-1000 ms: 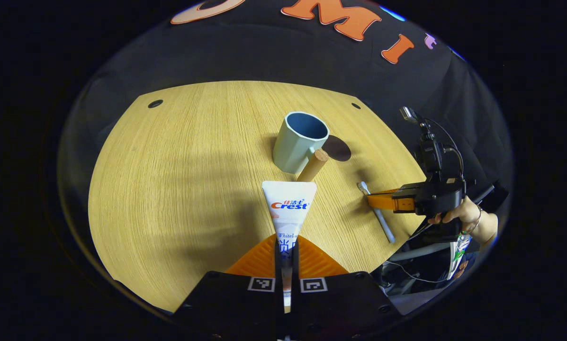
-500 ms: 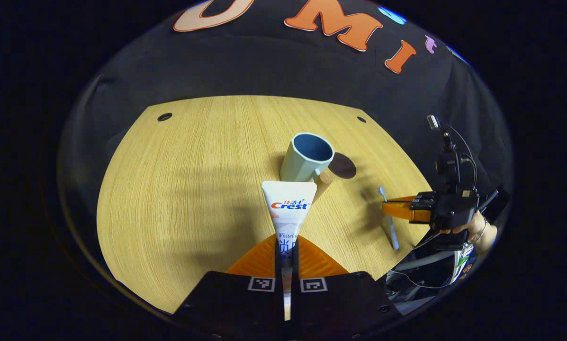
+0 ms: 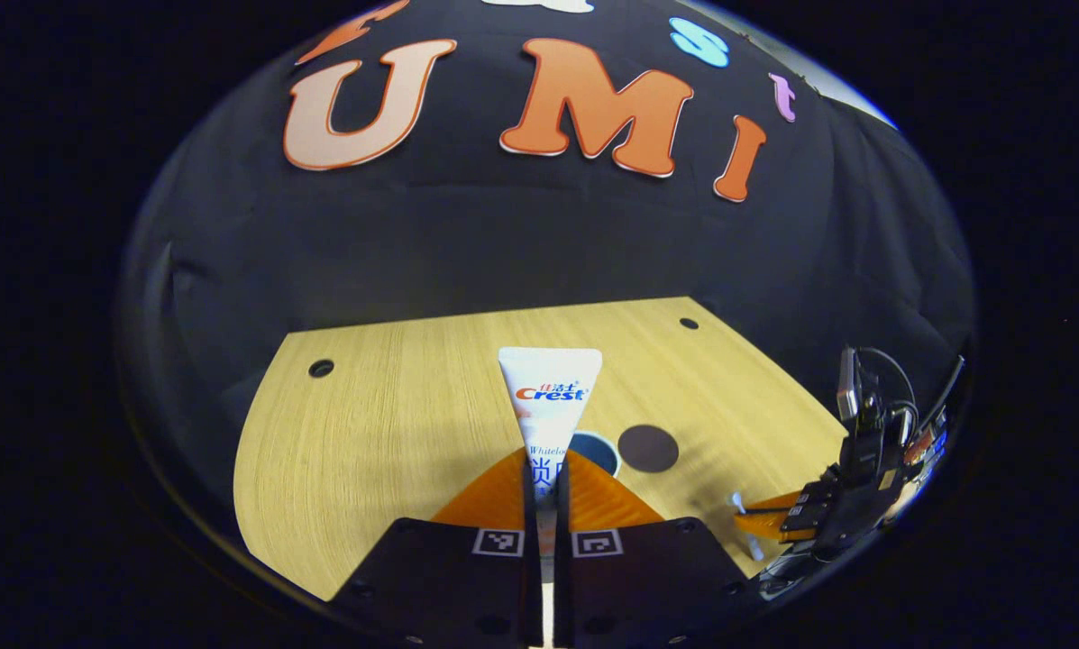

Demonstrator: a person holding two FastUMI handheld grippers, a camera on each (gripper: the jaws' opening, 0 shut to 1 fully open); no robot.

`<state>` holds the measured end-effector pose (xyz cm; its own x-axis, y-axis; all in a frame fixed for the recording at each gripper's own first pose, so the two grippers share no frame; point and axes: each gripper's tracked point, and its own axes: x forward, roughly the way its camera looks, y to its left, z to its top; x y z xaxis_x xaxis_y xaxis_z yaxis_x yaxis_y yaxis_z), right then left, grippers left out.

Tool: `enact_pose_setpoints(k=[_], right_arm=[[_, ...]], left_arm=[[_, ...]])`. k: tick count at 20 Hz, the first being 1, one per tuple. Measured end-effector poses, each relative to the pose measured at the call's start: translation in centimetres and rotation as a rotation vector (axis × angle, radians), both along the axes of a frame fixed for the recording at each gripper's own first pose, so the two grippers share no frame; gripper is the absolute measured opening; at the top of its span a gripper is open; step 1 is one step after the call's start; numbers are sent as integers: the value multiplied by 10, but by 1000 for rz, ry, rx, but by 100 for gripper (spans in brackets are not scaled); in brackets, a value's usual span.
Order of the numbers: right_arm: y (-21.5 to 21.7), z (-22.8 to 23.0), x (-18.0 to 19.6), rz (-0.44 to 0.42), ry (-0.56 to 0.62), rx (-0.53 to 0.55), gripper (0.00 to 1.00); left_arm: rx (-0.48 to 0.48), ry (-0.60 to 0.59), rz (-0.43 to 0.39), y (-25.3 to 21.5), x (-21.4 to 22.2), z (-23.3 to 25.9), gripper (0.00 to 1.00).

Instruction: Put the toothbrush and toothpaste on the desktop into the cup, then pick up the cup and place it on the coaster on the desktop.

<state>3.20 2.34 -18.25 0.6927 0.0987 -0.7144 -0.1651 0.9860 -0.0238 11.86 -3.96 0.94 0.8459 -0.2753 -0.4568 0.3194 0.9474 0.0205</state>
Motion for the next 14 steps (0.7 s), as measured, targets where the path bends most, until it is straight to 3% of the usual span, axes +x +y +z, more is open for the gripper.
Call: enact_pose_setpoints(k=[6,14], right_arm=[[-19,13,0,-41,-29,28,0],[-31,30,-2,-60,-55,44,1]], left_arm=[[-56,-92,-71,-46,47,10,5],[-45,-66,-38,-48,89,-41,5]])
